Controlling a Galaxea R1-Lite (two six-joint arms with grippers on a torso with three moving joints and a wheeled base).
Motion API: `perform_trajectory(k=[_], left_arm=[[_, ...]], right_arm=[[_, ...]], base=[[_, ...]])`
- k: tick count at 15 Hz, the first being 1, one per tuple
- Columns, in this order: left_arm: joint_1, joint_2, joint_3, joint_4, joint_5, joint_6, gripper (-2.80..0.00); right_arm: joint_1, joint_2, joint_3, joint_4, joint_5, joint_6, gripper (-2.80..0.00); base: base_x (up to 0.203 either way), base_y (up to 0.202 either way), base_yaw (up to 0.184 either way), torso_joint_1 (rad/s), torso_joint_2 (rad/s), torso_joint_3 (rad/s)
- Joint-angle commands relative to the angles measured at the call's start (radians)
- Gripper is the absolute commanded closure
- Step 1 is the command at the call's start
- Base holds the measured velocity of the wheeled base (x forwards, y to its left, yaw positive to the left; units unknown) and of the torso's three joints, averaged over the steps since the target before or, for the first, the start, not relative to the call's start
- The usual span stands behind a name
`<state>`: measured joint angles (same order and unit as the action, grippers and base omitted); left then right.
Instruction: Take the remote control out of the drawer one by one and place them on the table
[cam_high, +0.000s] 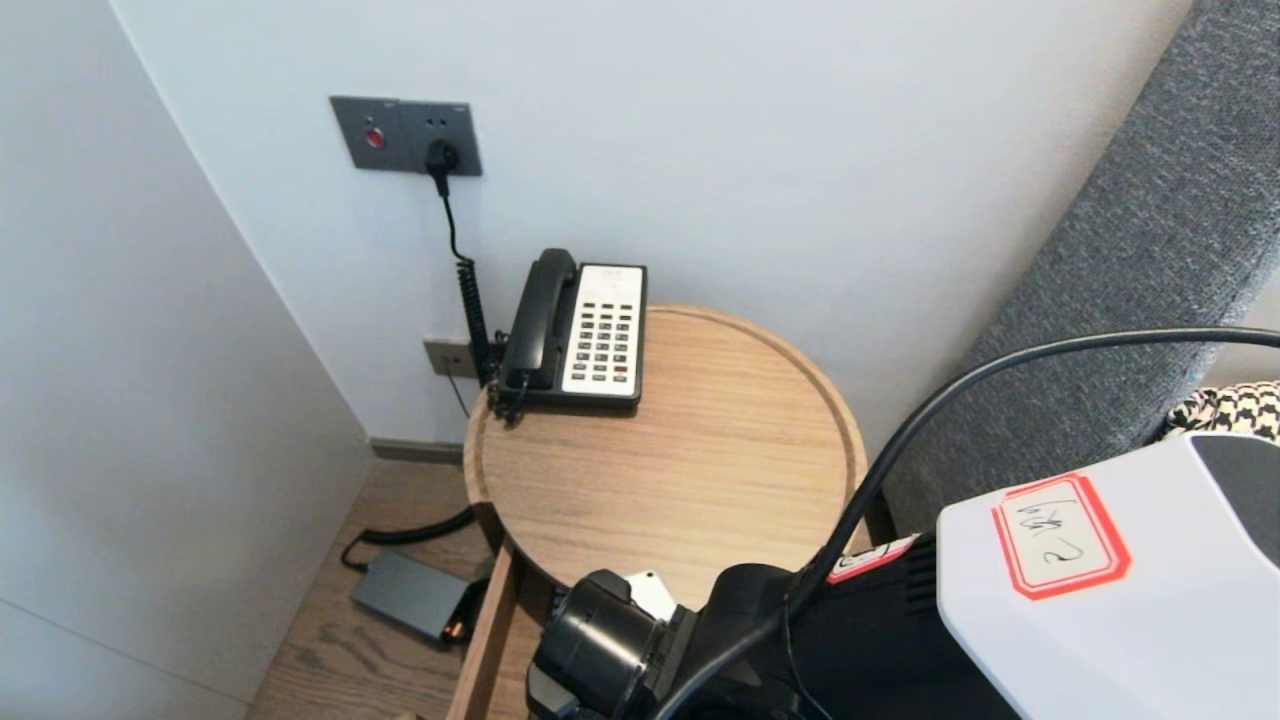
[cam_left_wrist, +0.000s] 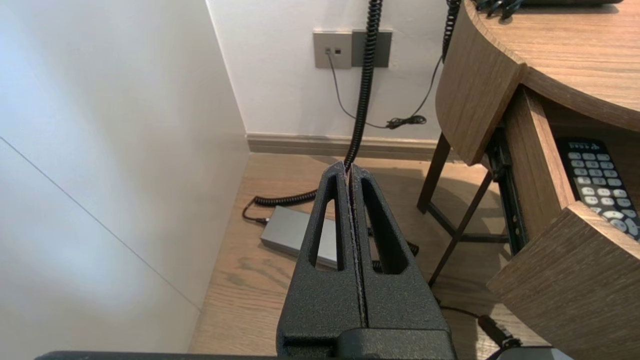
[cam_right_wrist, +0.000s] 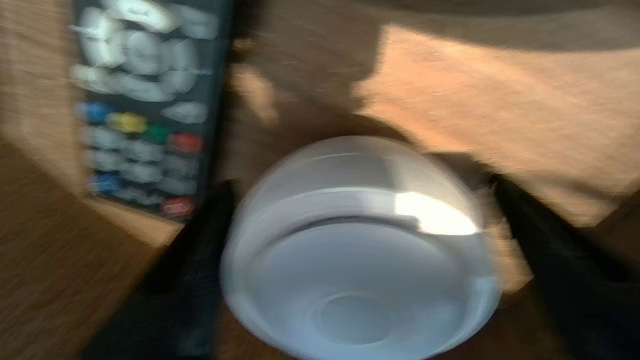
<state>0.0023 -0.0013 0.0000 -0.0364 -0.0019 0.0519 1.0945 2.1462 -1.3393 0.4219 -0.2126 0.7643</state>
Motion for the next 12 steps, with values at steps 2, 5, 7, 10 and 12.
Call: perform_trajectory(k=[2,5,7,10,12], left_arm=[[0.001,0.0,0.012,0.0,0.0,0.0,0.0],[0.001,0.0,0.012,0.0,0.0,0.0,0.0],[0.001,0.0,0.012,0.0,0.0,0.0,0.0],[0.001,0.0,0.012,0.0,0.0,0.0,0.0],[0.001,0.0,0.012,0.0,0.0,0.0,0.0]], right_arm=[[0.002,0.006,0.005,-0.009,0.004,0.005,-2.8],[0.002,0.003,0.008,-0.011,0.002,0.004,-2.8],[0.001,0.0,0.009,-0.009,0.002,0.004,0.0],[-0.004,-0.011,0.033,-0.011,0.008,0.004,0.0],[-0.002,-0.011,0.044,-0.011,0.013,0.003,0.0]], base=[[0.0,0.0,0.0,0.0,0.0,0.0],[0.0,0.0,0.0,0.0,0.0,0.0],[0.0,0.0,0.0,0.0,0.0,0.0],[0.0,0.0,0.0,0.0,0.0,0.0],[0.0,0.0,0.0,0.0,0.0,0.0]])
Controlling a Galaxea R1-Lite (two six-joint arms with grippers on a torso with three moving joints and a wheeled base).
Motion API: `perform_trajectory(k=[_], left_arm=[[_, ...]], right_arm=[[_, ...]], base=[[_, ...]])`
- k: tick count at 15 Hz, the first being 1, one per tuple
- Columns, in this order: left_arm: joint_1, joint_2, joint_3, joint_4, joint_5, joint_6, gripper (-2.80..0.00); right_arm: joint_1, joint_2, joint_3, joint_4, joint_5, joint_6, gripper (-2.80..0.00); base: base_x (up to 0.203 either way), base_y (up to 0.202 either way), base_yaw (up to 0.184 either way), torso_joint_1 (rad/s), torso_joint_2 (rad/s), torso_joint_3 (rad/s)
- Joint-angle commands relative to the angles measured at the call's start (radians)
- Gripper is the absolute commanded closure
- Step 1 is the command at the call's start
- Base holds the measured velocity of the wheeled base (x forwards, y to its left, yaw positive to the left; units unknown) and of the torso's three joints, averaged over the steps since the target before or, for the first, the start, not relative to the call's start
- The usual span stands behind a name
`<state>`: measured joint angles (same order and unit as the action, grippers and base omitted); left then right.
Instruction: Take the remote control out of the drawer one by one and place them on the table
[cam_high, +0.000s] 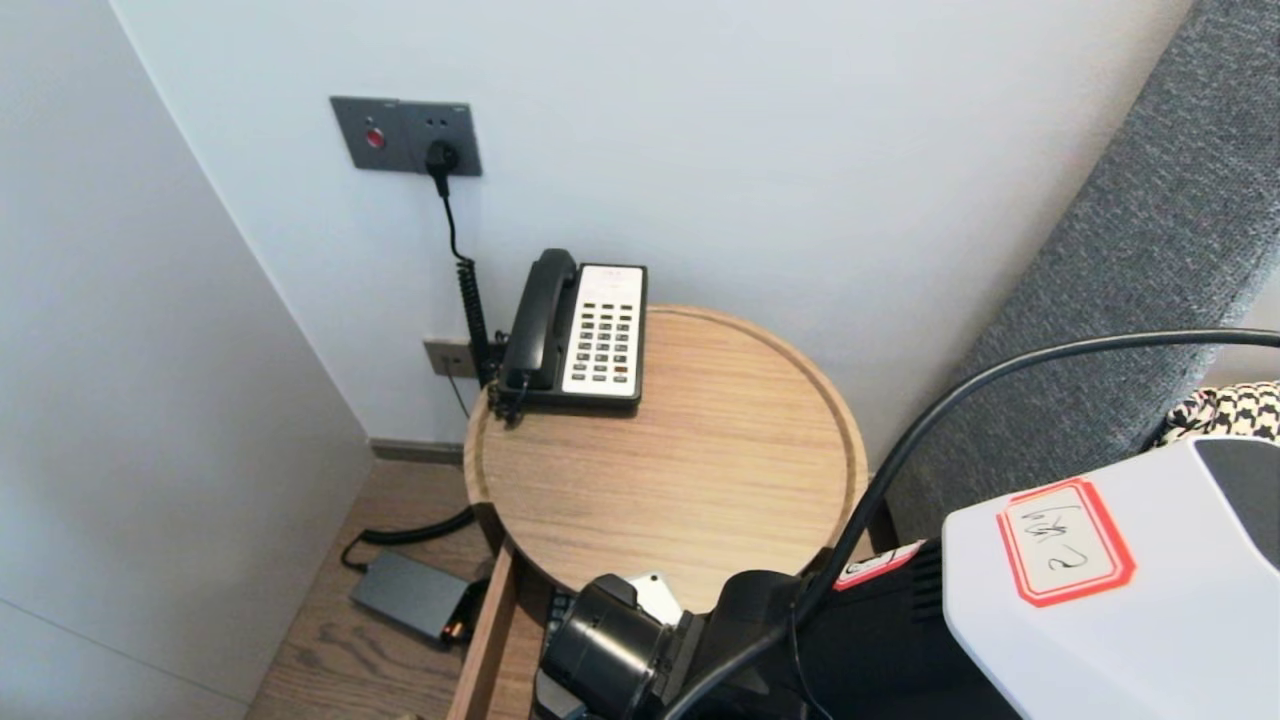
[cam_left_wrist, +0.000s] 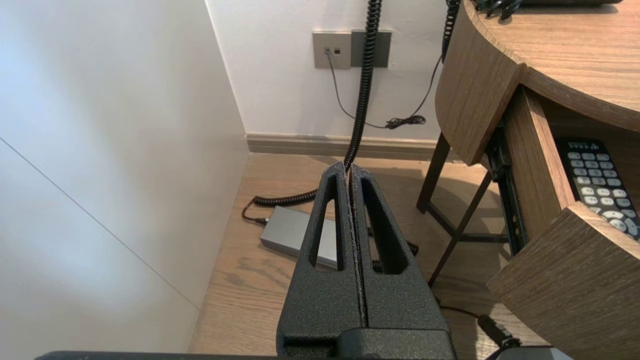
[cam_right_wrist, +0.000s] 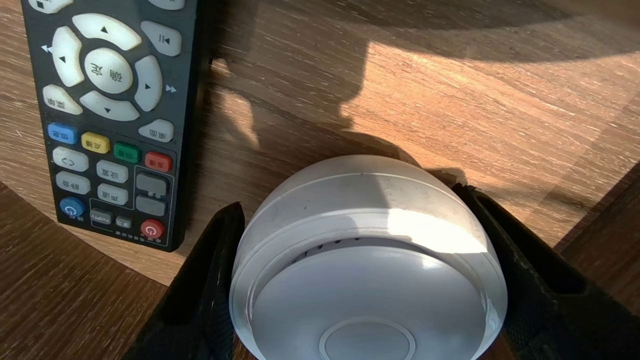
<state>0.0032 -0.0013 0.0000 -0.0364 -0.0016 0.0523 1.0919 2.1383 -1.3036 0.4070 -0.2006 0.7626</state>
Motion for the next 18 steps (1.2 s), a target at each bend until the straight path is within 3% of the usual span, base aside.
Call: perform_trajectory(k=[1,18], left_arm=[[0.0,0.0,0.012,0.0,0.0,0.0,0.0],[0.0,0.0,0.012,0.0,0.0,0.0,0.0]], right_arm=[[0.001,-0.002,0.01,0.004,0.001,0.005,0.0],[-0.029,-0.148,-0.013,0.041,0.013,0.002,0.0]], base=[[0.0,0.0,0.0,0.0,0.0,0.0],[0.0,0.0,0.0,0.0,0.0,0.0]])
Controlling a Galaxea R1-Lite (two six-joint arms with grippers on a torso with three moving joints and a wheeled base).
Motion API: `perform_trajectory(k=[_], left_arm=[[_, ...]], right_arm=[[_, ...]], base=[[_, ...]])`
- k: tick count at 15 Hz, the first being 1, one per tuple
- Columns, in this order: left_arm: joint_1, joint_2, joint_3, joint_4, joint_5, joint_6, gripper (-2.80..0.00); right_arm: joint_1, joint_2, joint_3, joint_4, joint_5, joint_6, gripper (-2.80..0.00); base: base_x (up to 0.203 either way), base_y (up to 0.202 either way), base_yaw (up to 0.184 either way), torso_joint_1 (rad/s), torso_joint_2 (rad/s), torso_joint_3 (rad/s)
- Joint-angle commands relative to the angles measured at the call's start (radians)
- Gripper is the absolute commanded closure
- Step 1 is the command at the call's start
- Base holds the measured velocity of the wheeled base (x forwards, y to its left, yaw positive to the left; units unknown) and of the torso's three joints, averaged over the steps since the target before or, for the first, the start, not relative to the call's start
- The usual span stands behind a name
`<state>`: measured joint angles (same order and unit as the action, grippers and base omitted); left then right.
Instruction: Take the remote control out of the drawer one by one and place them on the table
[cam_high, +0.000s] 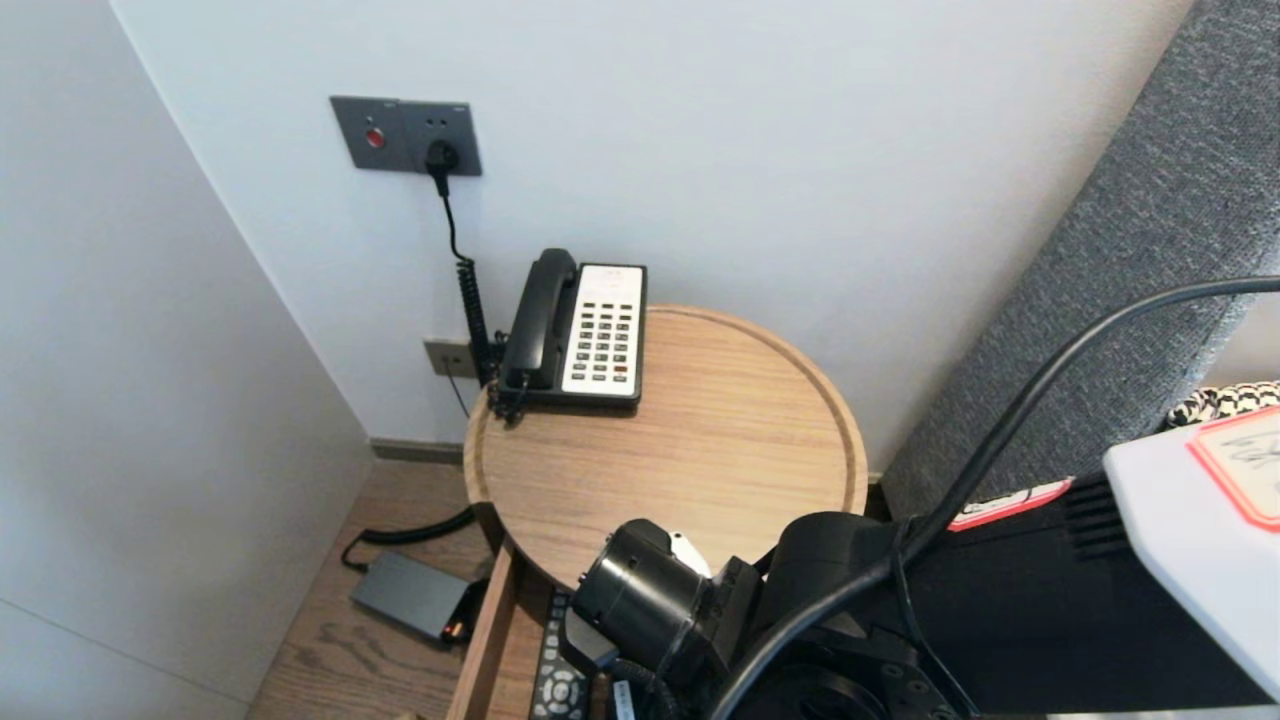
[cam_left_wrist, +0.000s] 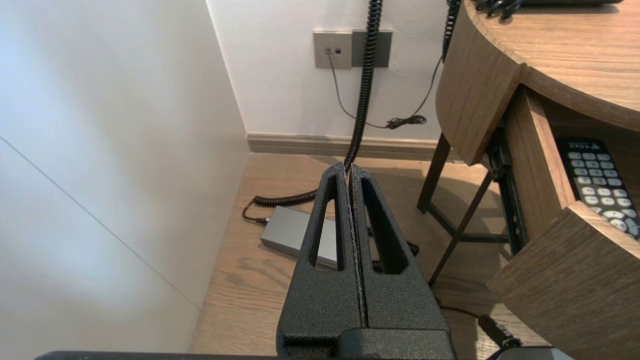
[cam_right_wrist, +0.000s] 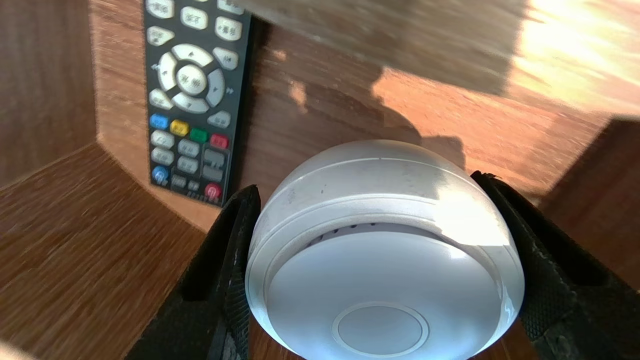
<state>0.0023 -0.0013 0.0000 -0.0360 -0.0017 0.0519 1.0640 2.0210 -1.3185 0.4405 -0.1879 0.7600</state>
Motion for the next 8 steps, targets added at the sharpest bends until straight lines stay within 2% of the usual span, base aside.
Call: perform_trajectory(k=[1,8], left_arm=[[0.001,0.0,0.012,-0.001,0.0,0.0,0.0],[0.001,0.0,0.012,-0.001,0.0,0.0,0.0]], right_arm=[[-0.001,-0.046,0.004,0.02,0.005,0.005,0.0],[-0.001,-0.144,0.03,0.038,0.01,0.01,0.0]], base=[[0.0,0.0,0.0,0.0,0.0,0.0],[0.0,0.0,0.0,0.0,0.0,0.0]])
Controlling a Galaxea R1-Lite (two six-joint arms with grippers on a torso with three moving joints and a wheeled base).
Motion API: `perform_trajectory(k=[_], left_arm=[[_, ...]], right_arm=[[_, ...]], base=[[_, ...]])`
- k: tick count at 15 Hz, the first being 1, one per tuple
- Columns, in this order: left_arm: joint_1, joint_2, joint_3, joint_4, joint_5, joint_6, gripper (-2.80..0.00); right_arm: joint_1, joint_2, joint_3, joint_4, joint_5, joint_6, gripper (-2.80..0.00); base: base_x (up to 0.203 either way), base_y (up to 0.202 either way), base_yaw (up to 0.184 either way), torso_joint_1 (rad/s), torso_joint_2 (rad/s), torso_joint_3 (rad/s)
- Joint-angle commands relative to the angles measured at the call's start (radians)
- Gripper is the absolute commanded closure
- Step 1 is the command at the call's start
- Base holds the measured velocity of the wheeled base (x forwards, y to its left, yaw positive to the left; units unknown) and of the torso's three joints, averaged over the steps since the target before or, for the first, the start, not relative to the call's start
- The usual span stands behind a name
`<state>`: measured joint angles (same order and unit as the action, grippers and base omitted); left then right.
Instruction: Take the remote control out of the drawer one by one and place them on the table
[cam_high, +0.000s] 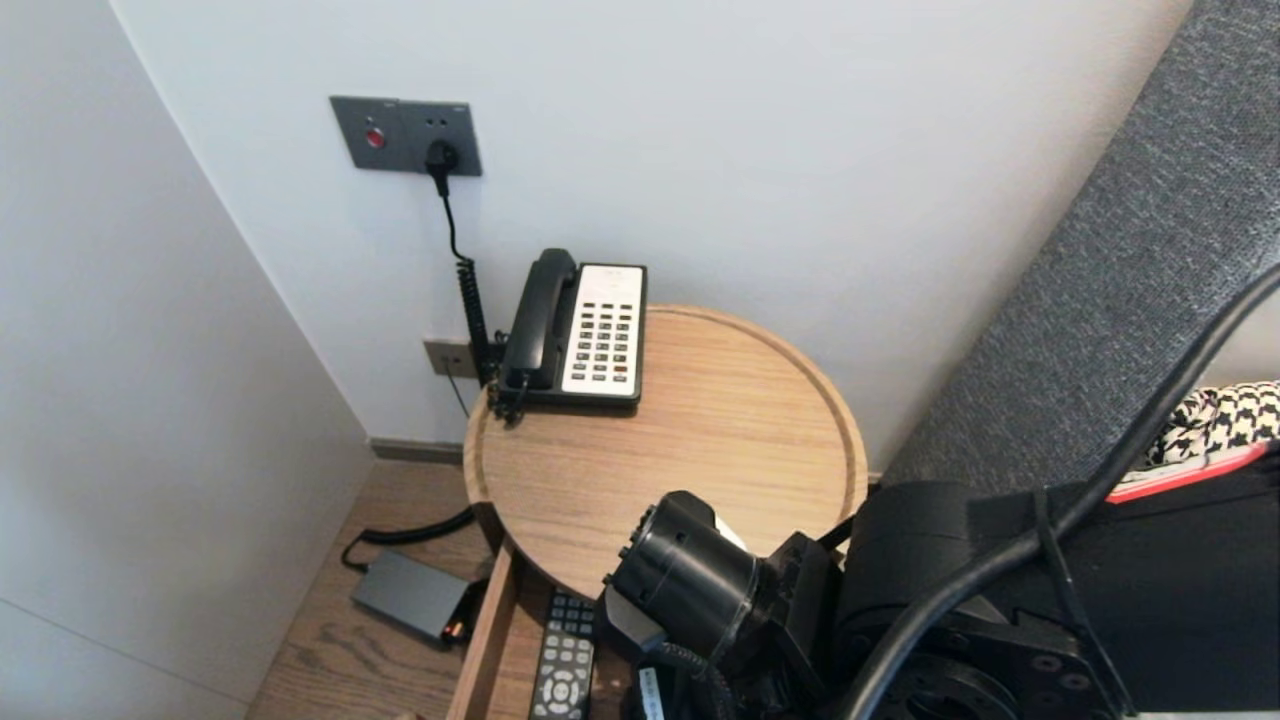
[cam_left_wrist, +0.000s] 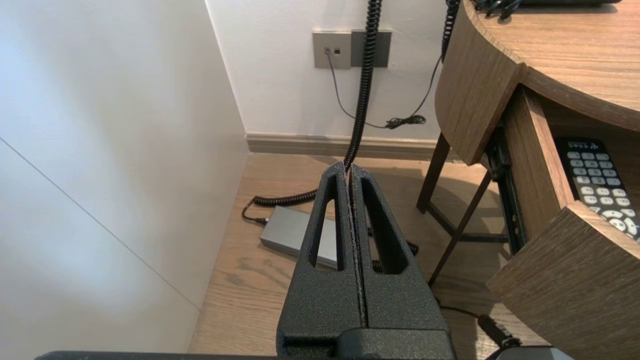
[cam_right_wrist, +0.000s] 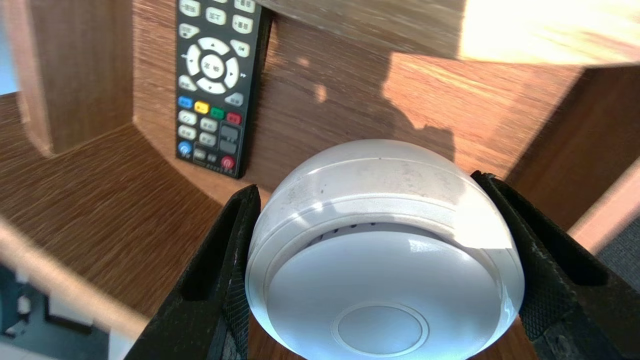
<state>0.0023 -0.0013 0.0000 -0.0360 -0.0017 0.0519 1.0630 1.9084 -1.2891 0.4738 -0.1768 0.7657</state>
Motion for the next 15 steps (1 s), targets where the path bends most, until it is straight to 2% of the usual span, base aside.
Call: perform_trajectory(k=[1,7,15], left_arm=[[0.001,0.0,0.012,-0.001,0.0,0.0,0.0],[0.001,0.0,0.012,-0.001,0.0,0.0,0.0],[0.001,0.0,0.012,-0.001,0.0,0.0,0.0]], right_arm=[[-0.001,-0.04,-0.001,0.005,-0.001,0.006,0.0],[-0.003,-0.068,-0.033,0.037,-0.004,0.002,0.0],[-0.118,-0.062,-0.163,0.079,-0.006,-0.067,0.0]], base=[[0.0,0.0,0.0,0.0,0.0,0.0],[0.0,0.0,0.0,0.0,0.0,0.0],[0.0,0.0,0.0,0.0,0.0,0.0]])
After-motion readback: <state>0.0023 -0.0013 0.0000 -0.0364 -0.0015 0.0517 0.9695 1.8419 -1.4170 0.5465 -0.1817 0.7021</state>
